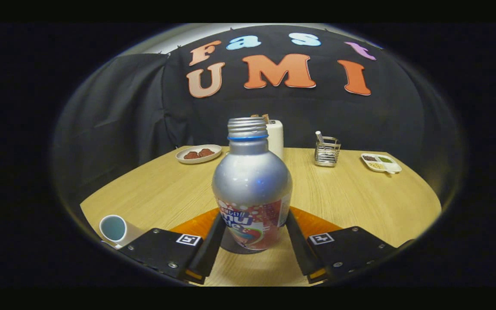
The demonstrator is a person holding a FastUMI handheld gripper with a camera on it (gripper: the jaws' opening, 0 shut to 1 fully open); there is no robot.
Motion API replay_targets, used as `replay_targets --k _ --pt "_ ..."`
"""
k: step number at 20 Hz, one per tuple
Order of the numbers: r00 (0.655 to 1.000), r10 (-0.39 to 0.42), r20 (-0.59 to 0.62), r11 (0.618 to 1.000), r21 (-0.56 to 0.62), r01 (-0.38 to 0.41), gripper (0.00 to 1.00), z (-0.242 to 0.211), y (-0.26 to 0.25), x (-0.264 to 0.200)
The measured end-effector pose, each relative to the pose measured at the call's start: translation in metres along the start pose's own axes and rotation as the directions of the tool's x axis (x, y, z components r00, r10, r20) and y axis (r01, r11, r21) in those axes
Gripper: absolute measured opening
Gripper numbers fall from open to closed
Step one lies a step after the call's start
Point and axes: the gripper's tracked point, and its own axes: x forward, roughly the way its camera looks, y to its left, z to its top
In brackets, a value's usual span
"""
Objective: Take the bottle from table, then pour the juice into the cup, finally place the bottle on the coaster
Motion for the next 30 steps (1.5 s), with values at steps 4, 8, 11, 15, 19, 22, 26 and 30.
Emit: replay_targets --k 4,8,11,15,19,22,26,30 --pt "0.999 0.051 0.004 0.998 0.033 -0.051 0.76 -0.007 0.013 0.011" --pt "0.998 0.053 0.021 0.998 0.019 -0.054 0.76 -0.007 0.017 0.014" --pt "0.998 0.044 0.040 0.999 0.010 -0.044 0.78 -0.009 0.017 0.011" --pt "0.998 0.022 0.052 0.998 0.056 -0.025 0.82 -0.014 0.014 0.001" --pt "0.998 -0.024 0.056 0.997 0.072 0.020 0.98 -0.025 0.008 -0.016" --pt "0.998 -0.038 0.056 0.997 0.073 0.034 0.98 -0.030 0.007 -0.031" --pt "0.996 -0.051 0.069 0.997 0.056 0.048 0.98 -0.022 -0.001 -0.051" --pt "0.988 -0.118 0.098 0.992 0.047 0.114 0.98 -0.003 -0.019 -0.080"
